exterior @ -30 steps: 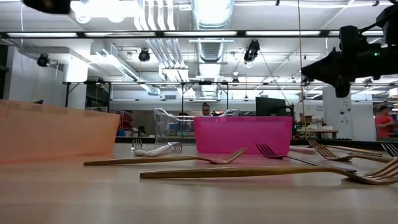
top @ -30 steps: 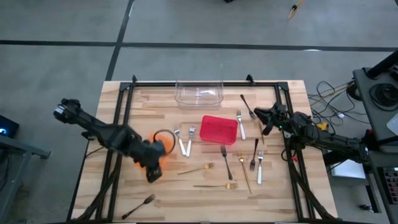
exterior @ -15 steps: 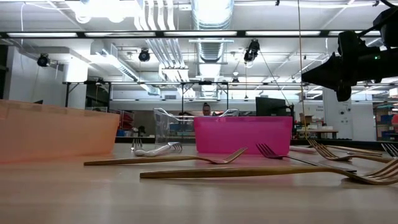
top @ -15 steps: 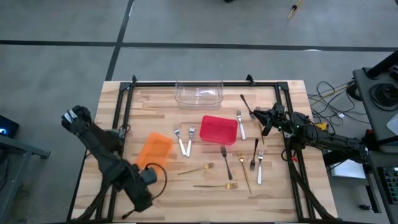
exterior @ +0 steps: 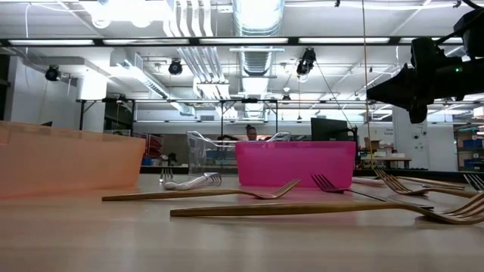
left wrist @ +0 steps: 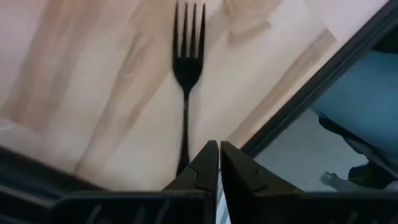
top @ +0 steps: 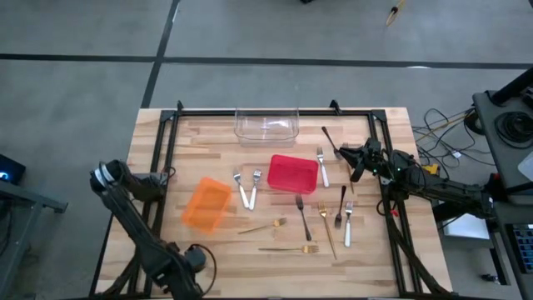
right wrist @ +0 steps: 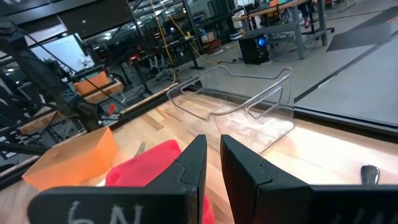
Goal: Sort silverware by color (type)
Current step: Put the black fork into the transparent bin
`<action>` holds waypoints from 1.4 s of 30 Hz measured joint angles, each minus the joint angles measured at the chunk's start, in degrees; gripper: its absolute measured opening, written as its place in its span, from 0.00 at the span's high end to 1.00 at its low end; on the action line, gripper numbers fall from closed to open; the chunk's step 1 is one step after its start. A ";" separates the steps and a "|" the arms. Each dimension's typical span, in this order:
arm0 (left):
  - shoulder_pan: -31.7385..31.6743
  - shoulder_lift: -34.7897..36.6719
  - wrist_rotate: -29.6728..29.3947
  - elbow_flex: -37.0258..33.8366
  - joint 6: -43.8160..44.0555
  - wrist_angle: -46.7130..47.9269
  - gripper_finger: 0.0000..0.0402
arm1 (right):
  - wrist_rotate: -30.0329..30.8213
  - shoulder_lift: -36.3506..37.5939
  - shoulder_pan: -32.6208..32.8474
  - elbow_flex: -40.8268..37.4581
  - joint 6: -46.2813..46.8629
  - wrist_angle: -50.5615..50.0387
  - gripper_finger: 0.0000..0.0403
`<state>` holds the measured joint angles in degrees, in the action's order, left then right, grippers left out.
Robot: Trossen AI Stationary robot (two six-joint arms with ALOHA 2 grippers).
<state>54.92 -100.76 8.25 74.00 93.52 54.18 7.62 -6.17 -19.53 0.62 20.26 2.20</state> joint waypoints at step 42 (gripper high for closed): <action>5.64 -11.55 -6.72 0.00 -5.78 -1.11 0.58 | -0.03 0.00 0.00 -0.01 -1.56 -0.22 0.90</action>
<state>60.55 -112.30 1.53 74.00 87.74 53.07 7.59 -6.17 -19.53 0.61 18.71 1.98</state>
